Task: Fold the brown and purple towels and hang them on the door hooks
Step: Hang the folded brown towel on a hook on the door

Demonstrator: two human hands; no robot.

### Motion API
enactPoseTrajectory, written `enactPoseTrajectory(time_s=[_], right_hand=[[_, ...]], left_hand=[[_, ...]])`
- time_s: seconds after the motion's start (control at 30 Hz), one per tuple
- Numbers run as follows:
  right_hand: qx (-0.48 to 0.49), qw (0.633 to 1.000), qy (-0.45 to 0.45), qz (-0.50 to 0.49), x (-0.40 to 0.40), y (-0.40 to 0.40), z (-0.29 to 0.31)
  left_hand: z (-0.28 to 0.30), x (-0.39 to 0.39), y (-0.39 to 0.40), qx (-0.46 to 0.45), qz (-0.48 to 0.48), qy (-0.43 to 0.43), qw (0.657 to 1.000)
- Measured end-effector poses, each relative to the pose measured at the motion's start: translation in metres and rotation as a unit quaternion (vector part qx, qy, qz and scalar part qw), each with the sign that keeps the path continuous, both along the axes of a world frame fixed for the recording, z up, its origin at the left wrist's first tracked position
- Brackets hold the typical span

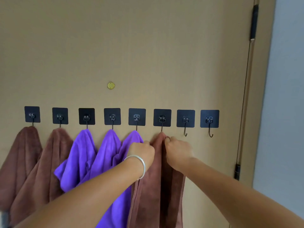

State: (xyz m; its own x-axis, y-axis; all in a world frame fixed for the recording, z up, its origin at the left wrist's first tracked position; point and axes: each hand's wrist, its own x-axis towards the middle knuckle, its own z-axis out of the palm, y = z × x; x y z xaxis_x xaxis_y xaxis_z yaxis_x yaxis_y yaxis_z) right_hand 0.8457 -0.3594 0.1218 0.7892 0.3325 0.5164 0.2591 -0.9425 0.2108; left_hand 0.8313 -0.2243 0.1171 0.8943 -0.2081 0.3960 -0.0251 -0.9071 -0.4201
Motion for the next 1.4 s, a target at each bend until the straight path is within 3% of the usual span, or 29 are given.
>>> enactPoseTrajectory(time_s=[0.23,0.4,0.6,0.73,0.97,1.07,1.13,1.17,1.23,1.33,1.4], right_hand=[[0.051,0.997,0.053,0.027,0.003,-0.002,-0.012],[0.081,0.991,0.093,0.055,-0.001,-0.009,-0.023],[0.035,0.996,0.053,0.056,-0.002,-0.023,-0.027],[0.077,0.993,0.013,0.087,-0.002,-0.038,-0.034],[0.096,0.987,-0.080,0.099,-0.011,-0.067,-0.035],[0.087,0.990,-0.102,0.043,-0.022,-0.081,-0.027],[0.134,0.988,-0.082,0.009,-0.035,-0.083,-0.053],[0.153,0.988,-0.022,-0.008,-0.044,-0.080,-0.084],[0.091,0.976,0.187,-0.058,-0.072,-0.068,-0.178],[0.059,0.911,0.377,-0.153,-0.110,-0.069,-0.295],[0.065,0.892,0.403,-0.194,-0.123,-0.077,-0.334]], left_hand=[[-0.012,-0.008,0.002,-0.147,-0.042,0.142,0.978],[-0.003,-0.018,-0.002,-0.151,-0.032,0.223,0.963],[0.003,-0.027,-0.007,-0.089,0.038,0.159,0.982],[0.010,-0.035,-0.011,-0.038,0.047,0.047,0.997],[0.051,-0.028,-0.007,-0.036,-0.103,-0.140,0.984],[0.054,-0.021,-0.021,-0.034,-0.191,-0.135,0.972],[0.019,-0.025,-0.030,-0.092,-0.278,-0.092,0.952],[-0.017,-0.032,-0.031,-0.152,-0.326,-0.052,0.931],[-0.119,-0.059,-0.021,-0.210,-0.354,0.116,0.904],[-0.276,-0.070,0.005,-0.090,-0.285,0.363,0.883],[-0.346,-0.061,0.017,-0.041,-0.251,0.421,0.871]])
